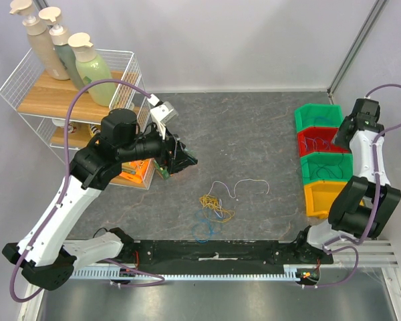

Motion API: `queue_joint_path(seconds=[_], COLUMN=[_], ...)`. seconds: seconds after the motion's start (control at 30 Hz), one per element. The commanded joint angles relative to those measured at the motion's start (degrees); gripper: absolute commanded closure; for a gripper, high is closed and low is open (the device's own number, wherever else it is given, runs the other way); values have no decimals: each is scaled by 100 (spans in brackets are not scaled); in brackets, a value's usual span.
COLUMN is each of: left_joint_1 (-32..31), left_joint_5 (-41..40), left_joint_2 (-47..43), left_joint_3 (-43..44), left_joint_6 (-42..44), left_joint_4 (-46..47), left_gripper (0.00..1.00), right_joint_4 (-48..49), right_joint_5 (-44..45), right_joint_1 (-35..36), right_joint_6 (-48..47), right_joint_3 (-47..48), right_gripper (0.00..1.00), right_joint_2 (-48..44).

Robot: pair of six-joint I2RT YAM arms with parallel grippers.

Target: Untangle the cables

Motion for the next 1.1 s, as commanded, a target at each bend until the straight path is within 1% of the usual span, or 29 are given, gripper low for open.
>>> queue_joint_path(seconds=[0.0, 0.23, 0.3, 0.4, 0.5, 0.6, 0.83, 0.93, 1.07], left_joint_1=[-4, 31, 48, 48, 75, 83, 83, 75, 75], left_joint_5=[-70, -113, -122, -149, -131, -131, -122, -122, -105], left_joint_2=[-92, -92, -92, -92, -83, -92, -83, -83, -92], left_joint_3=[-57, -83, -92, -92, -110, -136, -136, -145, -136], left_joint_6=[203, 220, 220, 246, 229, 238, 247, 247, 238], left_joint_4=[73, 82, 82, 64, 91, 82, 73, 73, 73], left_gripper=[23, 23, 23, 23, 23, 23, 23, 23, 23], right_joint_4=[4, 48, -13, 13, 13, 65, 206, 233, 250], right_joint_5=[97, -640, -632, -676, -589, -167, 89, -8, -148], right_joint_1=[-13, -303, -338, -373, -365, -373, -373, -382, -356], right_joint_6=[-207, -463, -445, -481, -498, -621, -683, -666, -534], right_joint_3=[598, 1530, 1663, 1628, 1497, 1295, 908, 820, 732], right_gripper=[48, 50, 50, 53, 57, 57, 60, 67, 85], right_joint_2=[603, 1579, 1799, 1879, 1906, 1870, 1835, 1862, 1748])
